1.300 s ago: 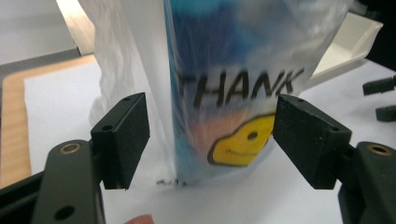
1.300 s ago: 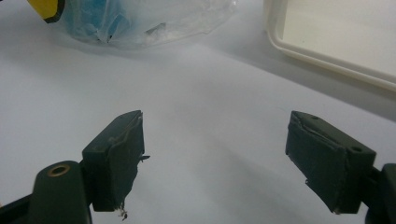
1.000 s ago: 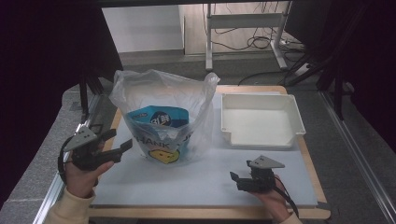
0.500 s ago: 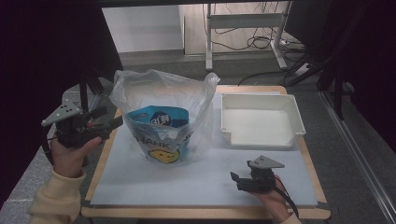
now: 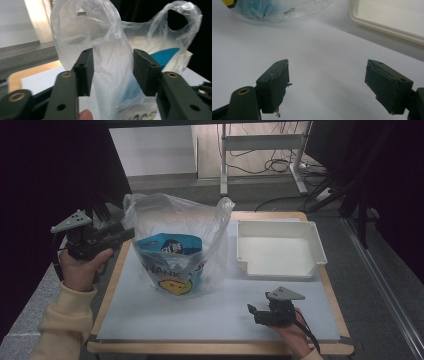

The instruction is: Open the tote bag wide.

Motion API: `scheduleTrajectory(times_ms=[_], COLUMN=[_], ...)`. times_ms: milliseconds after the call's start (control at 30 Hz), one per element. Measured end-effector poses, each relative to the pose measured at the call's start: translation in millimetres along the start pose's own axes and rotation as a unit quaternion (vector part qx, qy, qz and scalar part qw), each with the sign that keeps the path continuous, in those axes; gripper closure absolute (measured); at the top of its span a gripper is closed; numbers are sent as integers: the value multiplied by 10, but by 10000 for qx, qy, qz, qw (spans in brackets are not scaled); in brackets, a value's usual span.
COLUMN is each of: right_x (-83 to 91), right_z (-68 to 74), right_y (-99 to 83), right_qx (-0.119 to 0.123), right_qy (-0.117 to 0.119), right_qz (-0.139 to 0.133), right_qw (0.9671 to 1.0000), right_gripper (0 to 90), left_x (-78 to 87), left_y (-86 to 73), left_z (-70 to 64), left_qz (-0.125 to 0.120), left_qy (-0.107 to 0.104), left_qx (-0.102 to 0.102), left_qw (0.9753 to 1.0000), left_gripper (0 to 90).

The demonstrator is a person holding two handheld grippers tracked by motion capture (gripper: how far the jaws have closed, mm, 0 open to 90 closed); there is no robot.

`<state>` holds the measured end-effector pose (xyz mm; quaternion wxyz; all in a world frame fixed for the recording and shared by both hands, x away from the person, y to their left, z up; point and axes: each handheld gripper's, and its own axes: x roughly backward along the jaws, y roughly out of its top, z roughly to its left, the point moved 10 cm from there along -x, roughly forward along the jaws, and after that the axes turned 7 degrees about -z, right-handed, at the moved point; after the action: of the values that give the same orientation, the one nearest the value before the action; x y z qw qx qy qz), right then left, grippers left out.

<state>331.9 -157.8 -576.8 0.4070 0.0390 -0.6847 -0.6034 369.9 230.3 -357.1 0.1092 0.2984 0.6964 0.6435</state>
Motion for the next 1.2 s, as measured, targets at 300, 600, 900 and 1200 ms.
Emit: scheduleTrajectory(times_ms=[300,600,900,1200], right_x=[-7,-14,-6,43], right_z=[-11,-27,-31,48], right_y=[-18,-29,-23,214], right_qx=[24,35,9,213], right_qy=[-37,-64,-68,46], right_qz=[60,85,80,-247], right_qw=[10000,9999,9999,9995], right_gripper=[194,194,194,206], left_x=[-80,-8,108,201], left_y=[-21,0,-15,-114], left_z=[-55,-64,-31,36], left_qz=[94,-24,-197,-363], left_qy=[-239,-253,-126,-120], left_qx=[-136,-171,-176,-15], left_qw=[9996,9995,9996,9993], left_gripper=[826,889,897,897])
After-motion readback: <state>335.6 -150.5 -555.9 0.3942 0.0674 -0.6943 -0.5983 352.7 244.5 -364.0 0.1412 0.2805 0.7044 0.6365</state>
